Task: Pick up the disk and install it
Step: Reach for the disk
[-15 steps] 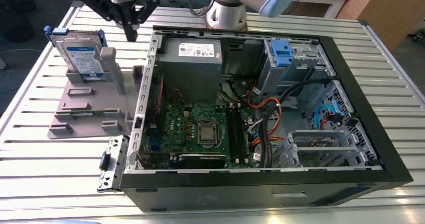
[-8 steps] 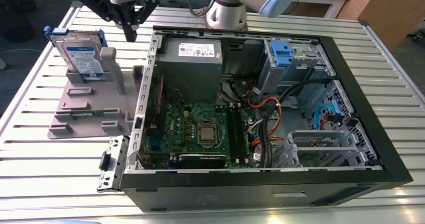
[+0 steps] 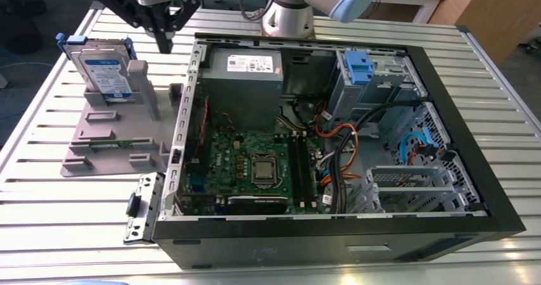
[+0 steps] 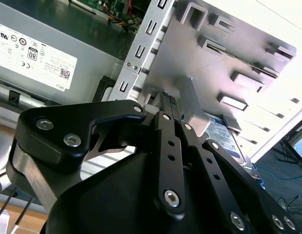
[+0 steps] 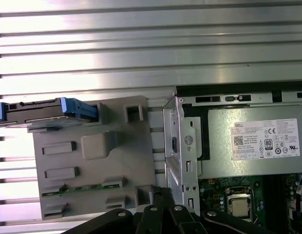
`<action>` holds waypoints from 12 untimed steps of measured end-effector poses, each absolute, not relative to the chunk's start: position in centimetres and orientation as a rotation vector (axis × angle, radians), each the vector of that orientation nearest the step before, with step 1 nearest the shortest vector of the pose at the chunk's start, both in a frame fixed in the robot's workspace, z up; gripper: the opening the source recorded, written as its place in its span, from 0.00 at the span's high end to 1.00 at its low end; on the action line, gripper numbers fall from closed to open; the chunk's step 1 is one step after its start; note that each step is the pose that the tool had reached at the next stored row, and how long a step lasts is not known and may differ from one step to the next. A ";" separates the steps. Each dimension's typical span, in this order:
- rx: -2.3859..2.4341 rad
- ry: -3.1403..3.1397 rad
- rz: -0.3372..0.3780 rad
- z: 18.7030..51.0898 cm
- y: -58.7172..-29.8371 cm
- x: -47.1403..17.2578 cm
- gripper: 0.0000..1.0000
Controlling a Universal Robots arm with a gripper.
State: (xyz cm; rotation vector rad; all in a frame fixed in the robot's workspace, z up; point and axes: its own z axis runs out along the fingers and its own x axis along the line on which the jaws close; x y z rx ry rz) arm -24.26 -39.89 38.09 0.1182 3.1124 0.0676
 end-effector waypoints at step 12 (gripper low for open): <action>0.118 3.112 0.068 38.0 -39.9 -24.6 0.89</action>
